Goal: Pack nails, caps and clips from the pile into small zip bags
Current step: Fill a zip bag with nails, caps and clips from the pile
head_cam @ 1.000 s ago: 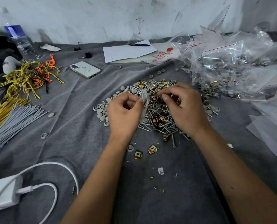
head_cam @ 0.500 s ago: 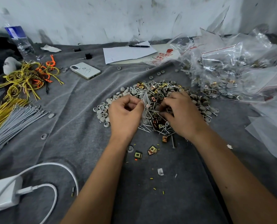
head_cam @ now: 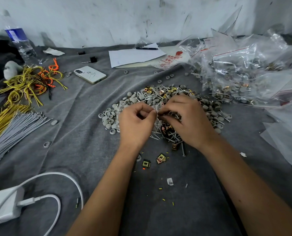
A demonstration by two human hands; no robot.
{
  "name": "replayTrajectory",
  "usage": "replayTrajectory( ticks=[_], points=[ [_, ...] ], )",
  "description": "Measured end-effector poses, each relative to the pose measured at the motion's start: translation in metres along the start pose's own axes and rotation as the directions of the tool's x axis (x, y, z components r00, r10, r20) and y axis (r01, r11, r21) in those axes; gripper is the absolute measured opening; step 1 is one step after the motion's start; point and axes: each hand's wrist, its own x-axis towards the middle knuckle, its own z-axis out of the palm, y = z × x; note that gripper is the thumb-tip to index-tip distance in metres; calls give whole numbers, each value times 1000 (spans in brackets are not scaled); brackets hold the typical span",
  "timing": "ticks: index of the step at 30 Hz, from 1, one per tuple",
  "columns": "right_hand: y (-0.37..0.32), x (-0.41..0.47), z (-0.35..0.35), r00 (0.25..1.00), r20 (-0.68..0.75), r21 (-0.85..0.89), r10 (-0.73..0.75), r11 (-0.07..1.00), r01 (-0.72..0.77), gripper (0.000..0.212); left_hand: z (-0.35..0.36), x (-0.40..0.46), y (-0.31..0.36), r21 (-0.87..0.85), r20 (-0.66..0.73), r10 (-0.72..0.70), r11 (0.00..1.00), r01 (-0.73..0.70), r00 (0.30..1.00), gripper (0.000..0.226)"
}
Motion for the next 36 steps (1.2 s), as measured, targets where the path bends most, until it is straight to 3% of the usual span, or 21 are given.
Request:
replayTrajectory(
  ticks=[11, 15, 22, 27, 31, 33, 36],
  points=[
    [0, -2, 6, 981, -131, -4, 143, 989, -145, 16, -1, -3, 8, -55, 32, 43, 998, -42, 999, 13],
    [0, -1, 5, 982, -106, 43, 159, 987, -155, 9, -1, -4, 8, -75, 71, 78, 995, -73, 994, 13],
    [4, 0, 2, 956, -93, 111, 280, 957, -269, 23, 0, 2, -3, -54, -57, 28, 998, -31, 998, 15],
    [10, -1, 0, 960, -107, -85, 258, 960, -268, 21, -1, 2, -3, -20, -132, 10, 1000, -13, 991, 15],
    [13, -5, 6, 966, 91, -336, 243, 920, -200, 33, 0, 3, -4, -25, -124, 15, 1000, -19, 992, 14],
    [12, -5, 9, 954, 146, -382, 261, 905, -189, 34, 1, 3, -4, -34, -116, 12, 999, -16, 993, 14],
    [11, -3, 10, 956, 115, -353, 268, 911, -213, 28, 1, 1, -4, -49, -104, 9, 999, -14, 995, 15]
  ],
)
